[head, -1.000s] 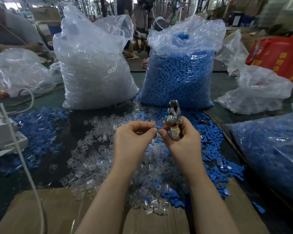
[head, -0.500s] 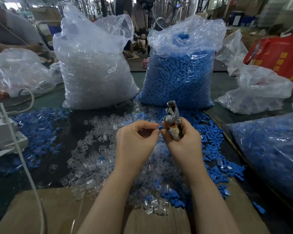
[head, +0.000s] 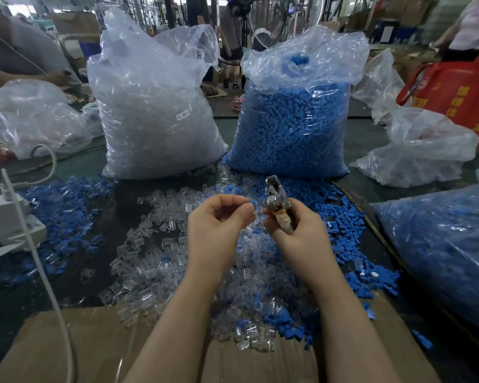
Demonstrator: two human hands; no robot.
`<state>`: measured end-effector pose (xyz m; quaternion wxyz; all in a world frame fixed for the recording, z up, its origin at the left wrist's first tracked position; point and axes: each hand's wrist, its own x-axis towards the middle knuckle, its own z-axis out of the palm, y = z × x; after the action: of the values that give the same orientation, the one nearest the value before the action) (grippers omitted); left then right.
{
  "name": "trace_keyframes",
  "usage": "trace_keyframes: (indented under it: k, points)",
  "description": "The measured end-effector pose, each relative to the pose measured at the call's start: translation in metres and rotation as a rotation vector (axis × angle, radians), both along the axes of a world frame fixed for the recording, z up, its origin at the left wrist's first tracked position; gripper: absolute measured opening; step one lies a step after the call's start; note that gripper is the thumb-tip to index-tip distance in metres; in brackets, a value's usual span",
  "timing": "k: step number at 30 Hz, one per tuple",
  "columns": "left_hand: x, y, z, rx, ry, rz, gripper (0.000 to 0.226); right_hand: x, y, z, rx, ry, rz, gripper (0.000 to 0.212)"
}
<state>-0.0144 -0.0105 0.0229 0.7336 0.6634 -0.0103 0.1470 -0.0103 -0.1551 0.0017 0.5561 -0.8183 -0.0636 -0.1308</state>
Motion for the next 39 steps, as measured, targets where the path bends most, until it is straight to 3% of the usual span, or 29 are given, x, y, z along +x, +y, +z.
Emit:
trace_keyframes:
  k: [4, 18, 35, 39]
  points:
    - [0.002, 0.002, 0.000, -0.091, -0.040, -0.020, 0.012, -0.002, 0.000, 0.001, -0.053, 0.018, 0.076, 0.013]
    - [0.001, 0.009, 0.001, -0.036, -0.107, -0.081, 0.010, -0.004, 0.004, 0.001, -0.170, 0.039, 0.123, 0.023]
    - [0.001, 0.014, 0.006, -0.055, -0.051, -0.099, 0.008, -0.006, 0.008, 0.001, -0.253, -0.001, 0.060, 0.016]
    - [0.006, 0.047, 0.006, 0.045, -0.012, 0.091, 0.010, -0.005, 0.005, 0.000, -0.245, -0.001, -0.032, 0.015]
